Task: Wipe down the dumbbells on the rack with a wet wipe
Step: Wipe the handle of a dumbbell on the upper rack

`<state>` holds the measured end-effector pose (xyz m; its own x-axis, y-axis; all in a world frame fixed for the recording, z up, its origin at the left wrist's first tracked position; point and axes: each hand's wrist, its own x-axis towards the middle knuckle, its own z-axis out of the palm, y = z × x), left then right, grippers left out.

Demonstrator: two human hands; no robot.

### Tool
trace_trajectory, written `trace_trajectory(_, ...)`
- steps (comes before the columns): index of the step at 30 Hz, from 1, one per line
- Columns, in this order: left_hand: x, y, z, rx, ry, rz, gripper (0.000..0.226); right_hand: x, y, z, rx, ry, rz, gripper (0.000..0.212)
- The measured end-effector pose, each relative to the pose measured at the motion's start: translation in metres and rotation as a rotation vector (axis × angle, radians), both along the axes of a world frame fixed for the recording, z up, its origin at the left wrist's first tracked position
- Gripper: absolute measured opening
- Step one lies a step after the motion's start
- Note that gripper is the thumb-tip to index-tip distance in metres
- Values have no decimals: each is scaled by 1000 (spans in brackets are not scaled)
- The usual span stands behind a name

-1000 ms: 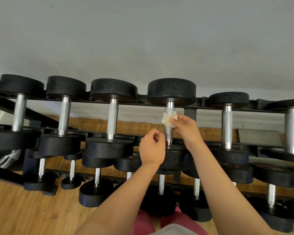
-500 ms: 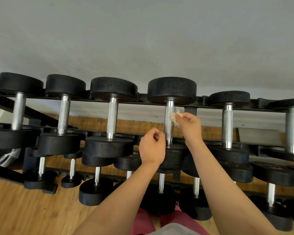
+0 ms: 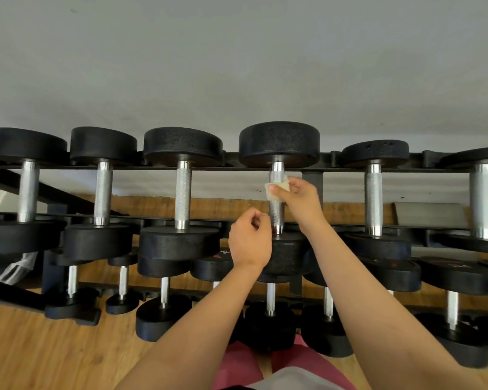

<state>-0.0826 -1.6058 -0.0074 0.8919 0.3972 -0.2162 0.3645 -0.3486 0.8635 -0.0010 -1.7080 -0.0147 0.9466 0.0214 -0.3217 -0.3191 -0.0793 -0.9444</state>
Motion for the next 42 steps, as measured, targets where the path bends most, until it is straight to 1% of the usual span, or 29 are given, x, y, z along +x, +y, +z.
trace_trajectory(3,-1,0,-1,-2,-6,-2,24,2,-6,-3,-76,-20,-25,10)
trace_trajectory(5,0,0,-1,0,-14,-1,24,0,-15,-5,-133,-48,-40,21)
trace_trajectory(7,0,0,-1,7,-19,-3,24,-4,-19,-7,-154,-56,-24,26)
trace_trajectory(9,0,0,-1,6,-26,-7,23,-8,-21,-5,-106,-4,40,25)
trace_trajectory(12,-1,0,-1,7,-29,-10,24,-17,-28,1,54,98,161,12)
trace_trajectory(14,-1,1,-1,12,-32,-8,24,-23,-32,2,39,77,211,17)
trace_trajectory(18,-1,0,-2,18,-39,-6,24,-19,-25,2,-33,69,166,23)
trace_trajectory(23,-1,1,-2,19,-38,-3,24,-7,-19,4,-55,130,189,19)
trace_trajectory(28,0,0,-3,20,-33,0,24,-7,-32,0,-104,86,117,14)
trace_trajectory(30,0,0,-3,16,-32,1,24,-8,-29,0,-108,79,135,15)
trace_trajectory(33,0,0,-2,6,-28,4,24,-6,-18,-1,-175,83,200,24)
trace_trajectory(36,0,1,-1,11,-30,7,24,-8,-21,-6,-185,82,120,21)
trace_trajectory(39,0,0,0,18,-37,8,24,-10,-27,-5,-129,91,64,19)
trace_trajectory(42,-1,0,1,22,-42,14,24,-9,-21,1,-139,95,165,23)
